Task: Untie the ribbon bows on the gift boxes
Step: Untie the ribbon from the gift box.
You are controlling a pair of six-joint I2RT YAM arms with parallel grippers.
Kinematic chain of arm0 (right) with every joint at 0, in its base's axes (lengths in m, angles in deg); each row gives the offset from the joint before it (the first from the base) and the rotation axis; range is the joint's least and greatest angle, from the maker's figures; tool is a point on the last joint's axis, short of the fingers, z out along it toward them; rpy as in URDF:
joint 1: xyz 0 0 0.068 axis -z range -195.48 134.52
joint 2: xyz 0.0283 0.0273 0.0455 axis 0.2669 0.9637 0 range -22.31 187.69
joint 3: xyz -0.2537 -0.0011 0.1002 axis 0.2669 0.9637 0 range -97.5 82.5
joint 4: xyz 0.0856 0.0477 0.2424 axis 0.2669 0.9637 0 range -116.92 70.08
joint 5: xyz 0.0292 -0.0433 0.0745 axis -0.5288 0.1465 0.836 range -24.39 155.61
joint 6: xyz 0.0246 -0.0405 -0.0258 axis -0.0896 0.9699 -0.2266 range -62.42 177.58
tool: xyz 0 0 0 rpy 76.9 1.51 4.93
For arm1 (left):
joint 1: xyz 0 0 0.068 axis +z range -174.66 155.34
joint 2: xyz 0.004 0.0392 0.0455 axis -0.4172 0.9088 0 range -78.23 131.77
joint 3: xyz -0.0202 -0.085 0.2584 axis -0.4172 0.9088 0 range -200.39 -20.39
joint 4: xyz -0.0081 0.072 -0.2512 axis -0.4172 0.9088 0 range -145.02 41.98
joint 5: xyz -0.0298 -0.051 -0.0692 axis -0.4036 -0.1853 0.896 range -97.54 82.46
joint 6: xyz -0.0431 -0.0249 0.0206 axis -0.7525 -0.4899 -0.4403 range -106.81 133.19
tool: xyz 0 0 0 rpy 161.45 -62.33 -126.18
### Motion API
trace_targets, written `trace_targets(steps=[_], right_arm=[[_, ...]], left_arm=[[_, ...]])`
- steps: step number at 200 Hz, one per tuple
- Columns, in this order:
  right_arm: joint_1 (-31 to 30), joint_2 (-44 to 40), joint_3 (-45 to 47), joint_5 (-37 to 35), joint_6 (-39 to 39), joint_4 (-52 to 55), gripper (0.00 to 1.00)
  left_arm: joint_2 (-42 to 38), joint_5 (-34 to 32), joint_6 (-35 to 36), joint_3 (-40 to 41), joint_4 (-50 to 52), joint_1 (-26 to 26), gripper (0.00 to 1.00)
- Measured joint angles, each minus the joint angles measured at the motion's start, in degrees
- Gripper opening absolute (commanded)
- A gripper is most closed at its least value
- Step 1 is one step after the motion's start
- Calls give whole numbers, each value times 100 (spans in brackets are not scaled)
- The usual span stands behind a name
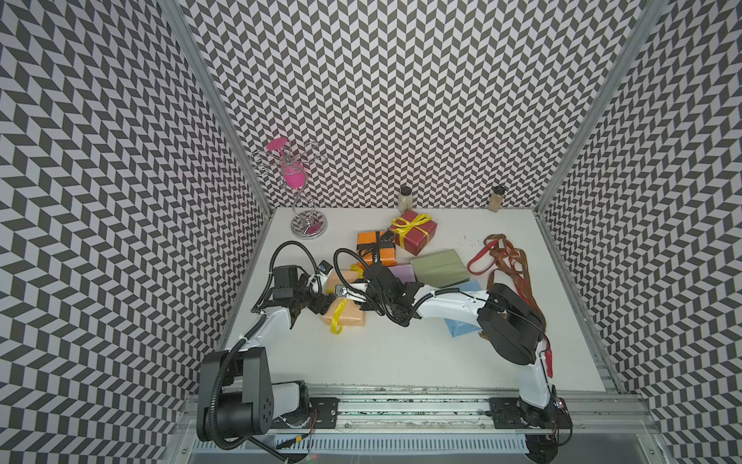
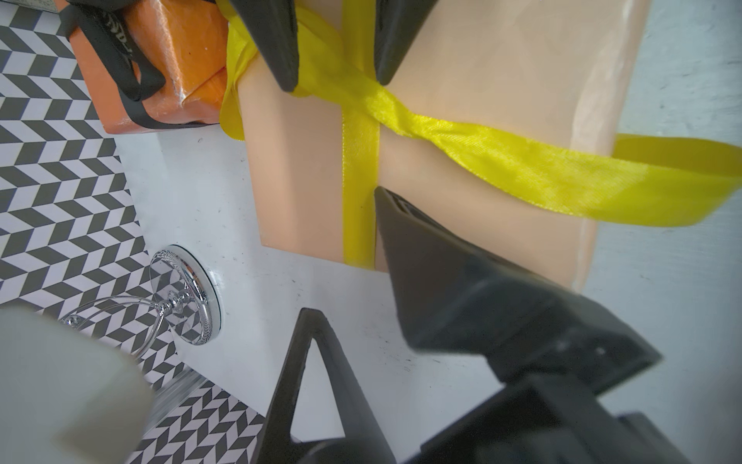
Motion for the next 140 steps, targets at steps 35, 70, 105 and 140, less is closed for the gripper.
trace_targets(steps=[35, 70, 105, 140], right_arm=[[0, 42, 0, 17, 7, -17, 10], [2, 42, -44, 162, -120, 122, 0], [11, 31, -680, 1143, -422, 1388, 0], [4, -352, -1294, 2811, -656, 3038, 0]], left_arm=[[76, 70, -4, -35, -15, 0, 84], [83, 83, -11, -48, -11, 0, 84], [168, 96, -48, -131, 28, 0, 83], [238, 98, -153, -188, 42, -7, 83]])
